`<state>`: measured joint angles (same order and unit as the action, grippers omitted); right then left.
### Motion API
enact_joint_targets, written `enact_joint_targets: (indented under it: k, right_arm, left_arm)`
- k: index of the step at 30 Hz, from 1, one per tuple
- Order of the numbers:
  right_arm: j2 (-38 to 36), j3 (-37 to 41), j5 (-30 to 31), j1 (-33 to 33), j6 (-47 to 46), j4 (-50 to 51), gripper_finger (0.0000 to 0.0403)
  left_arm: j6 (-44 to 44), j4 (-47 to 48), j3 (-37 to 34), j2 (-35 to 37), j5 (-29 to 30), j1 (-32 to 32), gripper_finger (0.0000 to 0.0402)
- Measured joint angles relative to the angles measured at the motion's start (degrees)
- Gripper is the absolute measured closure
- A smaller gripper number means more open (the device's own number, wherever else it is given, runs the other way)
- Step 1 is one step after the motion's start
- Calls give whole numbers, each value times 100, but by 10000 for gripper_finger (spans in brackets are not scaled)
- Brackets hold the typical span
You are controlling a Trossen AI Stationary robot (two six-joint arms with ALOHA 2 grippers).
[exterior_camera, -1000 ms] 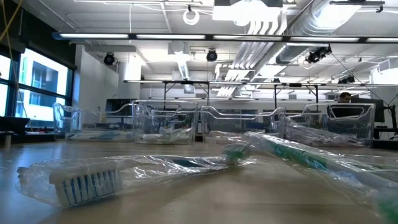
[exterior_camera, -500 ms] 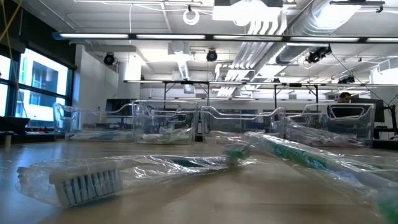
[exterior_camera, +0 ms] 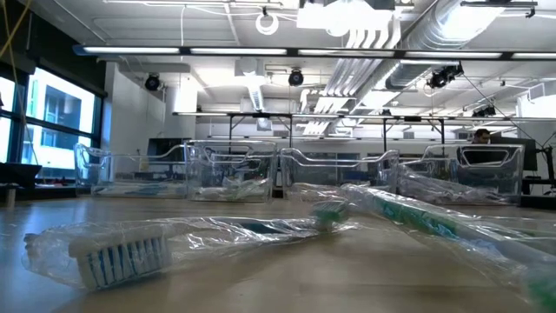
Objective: Pick & Place Toothbrushes
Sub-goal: Put the blue toothbrush into the left transparent bin
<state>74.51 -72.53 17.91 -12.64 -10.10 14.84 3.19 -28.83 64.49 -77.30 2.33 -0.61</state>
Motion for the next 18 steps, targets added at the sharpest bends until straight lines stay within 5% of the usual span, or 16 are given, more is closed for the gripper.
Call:
enact_joint_targets:
  k: [8, 18]
  right_arm:
    - [-763, -4, 127, 44, -381, 1167, 120]
    - [-1169, -4, 315, 46, -783, 2539, 145]
  left_arm:
    - [378, 838, -2, 474, 41, 342, 395]
    - [1518, 3555, -2, 1273, 1228, 1122, 395]
